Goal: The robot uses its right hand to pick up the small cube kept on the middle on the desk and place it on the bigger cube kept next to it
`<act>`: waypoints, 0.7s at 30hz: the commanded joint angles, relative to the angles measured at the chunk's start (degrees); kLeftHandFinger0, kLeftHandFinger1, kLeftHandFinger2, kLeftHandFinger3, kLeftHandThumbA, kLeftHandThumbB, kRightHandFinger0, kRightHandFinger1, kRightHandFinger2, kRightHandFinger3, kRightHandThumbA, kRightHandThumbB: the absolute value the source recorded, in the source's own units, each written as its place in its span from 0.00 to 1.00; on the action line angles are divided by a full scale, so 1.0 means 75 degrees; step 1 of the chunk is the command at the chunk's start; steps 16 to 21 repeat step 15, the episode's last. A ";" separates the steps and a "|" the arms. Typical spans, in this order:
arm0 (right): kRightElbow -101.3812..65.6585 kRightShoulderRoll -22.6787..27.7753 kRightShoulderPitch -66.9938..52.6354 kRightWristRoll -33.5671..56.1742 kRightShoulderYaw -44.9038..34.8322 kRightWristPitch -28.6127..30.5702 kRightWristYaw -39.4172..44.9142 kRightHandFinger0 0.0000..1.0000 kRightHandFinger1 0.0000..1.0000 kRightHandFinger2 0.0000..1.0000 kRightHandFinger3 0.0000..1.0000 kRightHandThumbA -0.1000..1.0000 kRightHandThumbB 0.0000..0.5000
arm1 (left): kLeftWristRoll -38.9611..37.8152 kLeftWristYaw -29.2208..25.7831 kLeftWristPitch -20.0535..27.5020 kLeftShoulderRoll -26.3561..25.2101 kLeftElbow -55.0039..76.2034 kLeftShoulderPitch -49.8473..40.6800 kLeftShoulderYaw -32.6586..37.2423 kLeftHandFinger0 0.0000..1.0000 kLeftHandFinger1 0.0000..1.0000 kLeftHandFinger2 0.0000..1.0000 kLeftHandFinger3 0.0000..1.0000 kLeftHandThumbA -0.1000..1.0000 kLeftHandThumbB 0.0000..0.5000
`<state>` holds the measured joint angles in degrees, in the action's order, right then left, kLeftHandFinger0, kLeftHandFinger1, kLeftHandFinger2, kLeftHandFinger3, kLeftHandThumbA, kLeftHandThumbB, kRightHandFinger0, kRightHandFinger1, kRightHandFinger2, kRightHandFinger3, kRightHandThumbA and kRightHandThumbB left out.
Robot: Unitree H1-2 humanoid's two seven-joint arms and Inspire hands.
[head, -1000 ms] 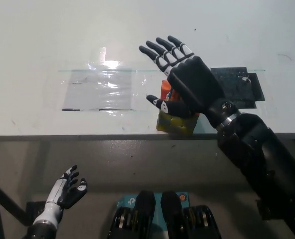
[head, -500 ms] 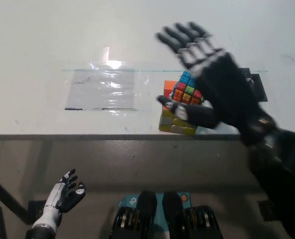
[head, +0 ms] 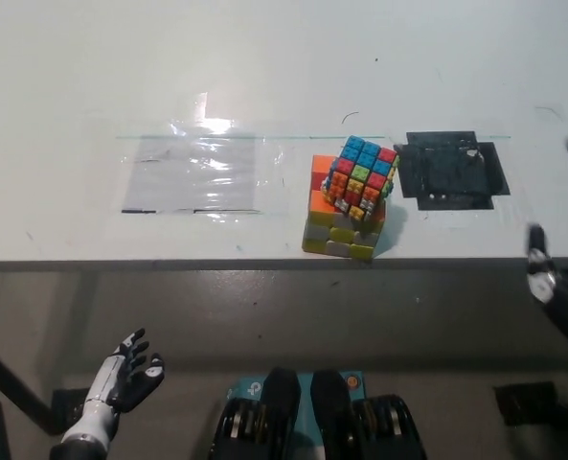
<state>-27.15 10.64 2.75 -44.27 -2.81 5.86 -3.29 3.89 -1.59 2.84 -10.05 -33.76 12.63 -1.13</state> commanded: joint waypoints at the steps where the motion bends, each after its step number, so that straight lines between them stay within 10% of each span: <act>1: 0.0793 -0.0369 -0.0326 0.0001 -0.0228 0.0939 -0.1740 0.74 0.98 1.00 1.00 0.38 0.33 | 0.0027 0.0055 0.0099 -0.0149 0.0087 0.0209 -0.0004 1.00 1.00 1.00 1.00 0.42 0.60; 11: 0.4483 -0.1075 -0.0045 -0.0409 0.0036 0.1273 -0.3885 0.43 0.72 0.93 1.00 0.38 0.34 | 0.0011 0.0036 0.0115 -0.0153 0.0081 0.0271 -0.0022 1.00 1.00 1.00 1.00 0.42 0.62; 21: 0.5642 -0.1339 0.0263 0.0281 -0.0024 0.1054 -0.3490 0.49 0.68 0.91 1.00 0.35 0.31 | -0.0050 0.0068 0.0059 -0.0144 0.0124 0.0287 -0.0055 1.00 1.00 1.00 1.00 0.43 0.64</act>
